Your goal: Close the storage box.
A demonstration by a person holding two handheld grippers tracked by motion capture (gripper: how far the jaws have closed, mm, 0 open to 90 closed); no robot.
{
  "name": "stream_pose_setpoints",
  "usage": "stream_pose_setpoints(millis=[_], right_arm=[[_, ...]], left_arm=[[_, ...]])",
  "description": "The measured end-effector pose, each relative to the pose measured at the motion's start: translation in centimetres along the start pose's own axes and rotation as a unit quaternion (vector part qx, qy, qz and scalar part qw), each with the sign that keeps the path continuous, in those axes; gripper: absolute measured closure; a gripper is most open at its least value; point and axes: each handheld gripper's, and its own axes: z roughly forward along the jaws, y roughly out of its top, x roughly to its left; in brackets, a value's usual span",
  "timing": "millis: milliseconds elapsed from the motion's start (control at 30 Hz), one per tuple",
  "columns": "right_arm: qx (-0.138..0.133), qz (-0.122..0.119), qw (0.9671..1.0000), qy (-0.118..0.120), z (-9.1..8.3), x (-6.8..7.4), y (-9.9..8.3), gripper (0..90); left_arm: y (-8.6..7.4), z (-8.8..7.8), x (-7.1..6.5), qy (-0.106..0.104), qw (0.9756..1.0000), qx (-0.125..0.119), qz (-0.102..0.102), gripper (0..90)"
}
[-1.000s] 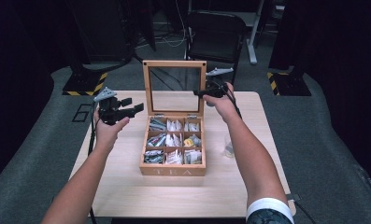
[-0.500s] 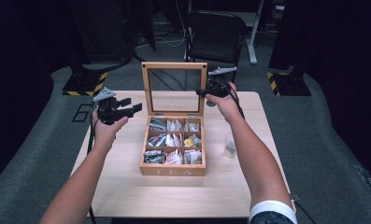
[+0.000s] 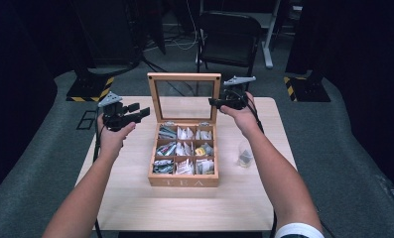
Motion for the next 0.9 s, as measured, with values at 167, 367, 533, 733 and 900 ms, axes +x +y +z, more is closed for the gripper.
stream_pose_setpoints(millis=[167, 367, 533, 733, 900], right_arm=[[-0.024, -0.003, 0.9997, 0.008, -1.1, 0.5, 0.0, 53.0], [-0.045, 0.002, 0.9988, 0.022, -2.4, 1.2, 0.1, 57.2], [-0.034, -0.013, 0.999, 0.026, -3.0, 1.9, -0.1, 57.4], [-0.036, -0.01, 0.9987, 0.034, -3.7, 2.0, -0.4, 58.3], [-0.031, -0.015, 0.9988, 0.034, -4.1, 2.3, -0.4, 58.4]], left_arm=[[0.1, 0.1, -0.1, -0.01, 1.0, -0.001, 0.0, 46.4], [0.6, 0.2, -0.4, -0.019, 0.9996, 0.004, 0.02, 46.4], [0.8, 0.1, -0.8, -0.016, 0.9996, -0.002, 0.024, 47.4], [1.0, 0.2, -1.1, -0.022, 0.9996, 0.004, 0.018, 44.8], [1.1, 0.3, -1.4, -0.021, 0.9995, -0.002, 0.023, 40.6]])
